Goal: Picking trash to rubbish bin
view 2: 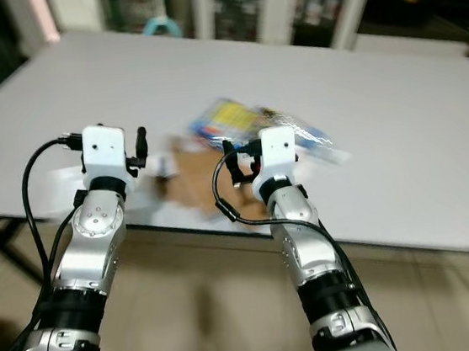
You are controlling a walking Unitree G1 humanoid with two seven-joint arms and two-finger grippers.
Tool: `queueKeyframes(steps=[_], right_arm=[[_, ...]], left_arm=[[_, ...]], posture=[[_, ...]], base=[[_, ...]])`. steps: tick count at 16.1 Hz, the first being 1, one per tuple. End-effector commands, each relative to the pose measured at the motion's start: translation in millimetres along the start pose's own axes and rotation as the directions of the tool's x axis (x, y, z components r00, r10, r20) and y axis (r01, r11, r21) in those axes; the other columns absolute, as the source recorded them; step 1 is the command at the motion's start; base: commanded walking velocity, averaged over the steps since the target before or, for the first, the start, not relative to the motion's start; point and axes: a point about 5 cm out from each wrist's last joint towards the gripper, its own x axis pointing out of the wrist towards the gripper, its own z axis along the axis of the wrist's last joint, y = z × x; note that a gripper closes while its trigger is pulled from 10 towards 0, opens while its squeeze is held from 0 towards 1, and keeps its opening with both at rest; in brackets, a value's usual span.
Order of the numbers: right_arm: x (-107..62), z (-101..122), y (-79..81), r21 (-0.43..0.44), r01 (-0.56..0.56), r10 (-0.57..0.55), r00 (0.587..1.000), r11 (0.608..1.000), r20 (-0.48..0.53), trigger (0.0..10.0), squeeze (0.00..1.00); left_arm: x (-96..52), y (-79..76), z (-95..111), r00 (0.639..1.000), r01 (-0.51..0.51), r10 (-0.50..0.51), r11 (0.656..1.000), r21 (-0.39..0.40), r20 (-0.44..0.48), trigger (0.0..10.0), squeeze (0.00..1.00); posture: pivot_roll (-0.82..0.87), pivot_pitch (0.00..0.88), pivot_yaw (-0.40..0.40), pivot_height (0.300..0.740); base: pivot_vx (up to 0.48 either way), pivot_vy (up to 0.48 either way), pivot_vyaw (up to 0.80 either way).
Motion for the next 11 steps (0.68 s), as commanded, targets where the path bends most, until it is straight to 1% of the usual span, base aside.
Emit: queueKeyframes(steps=[1,4,11], right_arm=[[-3.3,-0.4,-15.9,-0.002,0.049,-0.049,0.999,0.999,-0.004,10.0,0.00],[-3.2,0.5,-15.6,0.002,0.052,-0.052,0.999,0.999,0.000,10.0,0.00],[-3.3,-0.3,-14.3,0.008,0.046,-0.046,0.999,0.999,-0.003,10.0,0.00]], left_arm=[[0.1,-14.3,5.9,0.999,0.035,-0.035,0.999,-0.006,0.018,10.0,0.00],[0.3,-13.9,6.7,0.999,0.034,-0.033,0.999,-0.008,0.022,10.0,0.00],[-1.6,-12.7,6.3,1.000,0.020,-0.020,0.999,-0.025,0.023,10.0,0.00]], posture=[[-0.05,0.059,-0.089,0.740],[-0.05,0.060,-0.089,0.740],[-0.05,0.063,-0.088,0.740]], base=[[0.000,-0.368,0.00],[0.000,-0.350,0.00],[0.000,0.000,0.00]])
